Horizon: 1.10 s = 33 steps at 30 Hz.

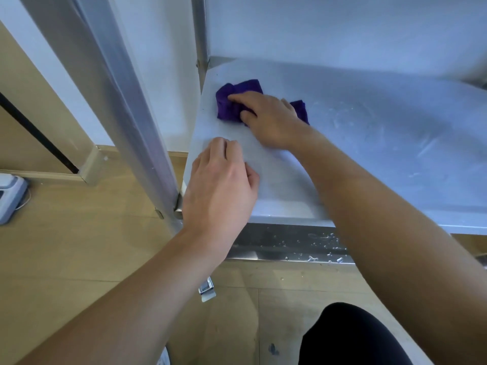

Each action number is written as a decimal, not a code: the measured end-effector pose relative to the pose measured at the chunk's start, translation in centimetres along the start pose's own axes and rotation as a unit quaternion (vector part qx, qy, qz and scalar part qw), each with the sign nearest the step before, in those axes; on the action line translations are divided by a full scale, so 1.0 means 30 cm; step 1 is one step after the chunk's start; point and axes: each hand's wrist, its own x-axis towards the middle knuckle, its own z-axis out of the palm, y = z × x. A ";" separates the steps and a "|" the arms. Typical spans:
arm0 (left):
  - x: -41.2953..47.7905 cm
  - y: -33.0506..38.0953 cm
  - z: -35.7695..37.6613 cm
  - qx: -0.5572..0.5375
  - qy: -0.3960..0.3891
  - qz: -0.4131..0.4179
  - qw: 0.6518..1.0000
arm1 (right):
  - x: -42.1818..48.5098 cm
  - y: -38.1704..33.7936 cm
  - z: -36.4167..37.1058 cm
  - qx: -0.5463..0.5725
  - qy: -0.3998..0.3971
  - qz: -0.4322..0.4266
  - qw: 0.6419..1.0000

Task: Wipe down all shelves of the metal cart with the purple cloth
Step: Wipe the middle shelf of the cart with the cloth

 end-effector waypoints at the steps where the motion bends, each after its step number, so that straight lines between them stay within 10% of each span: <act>1: 0.000 0.003 -0.001 0.000 -0.001 -0.002 1.000 | -0.068 -0.006 0.009 -0.009 0.008 -0.013 1.000; 33: 0.013 0.102 -0.026 0.122 -0.046 0.047 0.990 | -0.354 0.108 -0.039 -0.011 0.066 0.039 0.997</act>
